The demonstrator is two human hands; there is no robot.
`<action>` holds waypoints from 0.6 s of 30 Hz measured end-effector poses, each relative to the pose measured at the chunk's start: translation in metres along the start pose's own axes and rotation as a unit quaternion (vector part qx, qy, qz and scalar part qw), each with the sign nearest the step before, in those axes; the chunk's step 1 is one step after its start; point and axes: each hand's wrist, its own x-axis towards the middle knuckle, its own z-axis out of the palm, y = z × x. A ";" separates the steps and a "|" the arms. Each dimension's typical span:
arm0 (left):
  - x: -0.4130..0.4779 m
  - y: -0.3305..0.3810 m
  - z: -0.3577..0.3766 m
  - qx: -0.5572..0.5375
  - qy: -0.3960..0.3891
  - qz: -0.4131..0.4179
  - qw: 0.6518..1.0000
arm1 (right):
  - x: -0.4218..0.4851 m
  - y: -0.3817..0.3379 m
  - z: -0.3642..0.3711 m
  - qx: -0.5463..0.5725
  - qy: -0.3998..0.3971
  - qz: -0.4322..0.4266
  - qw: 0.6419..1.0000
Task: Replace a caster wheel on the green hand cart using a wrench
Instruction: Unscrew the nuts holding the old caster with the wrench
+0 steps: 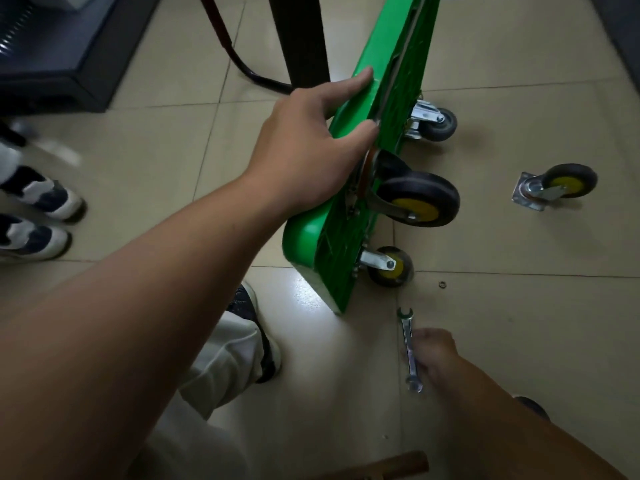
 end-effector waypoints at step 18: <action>-0.001 -0.001 0.000 -0.029 -0.002 -0.002 1.000 | 0.053 0.014 0.011 0.060 0.061 0.059 0.995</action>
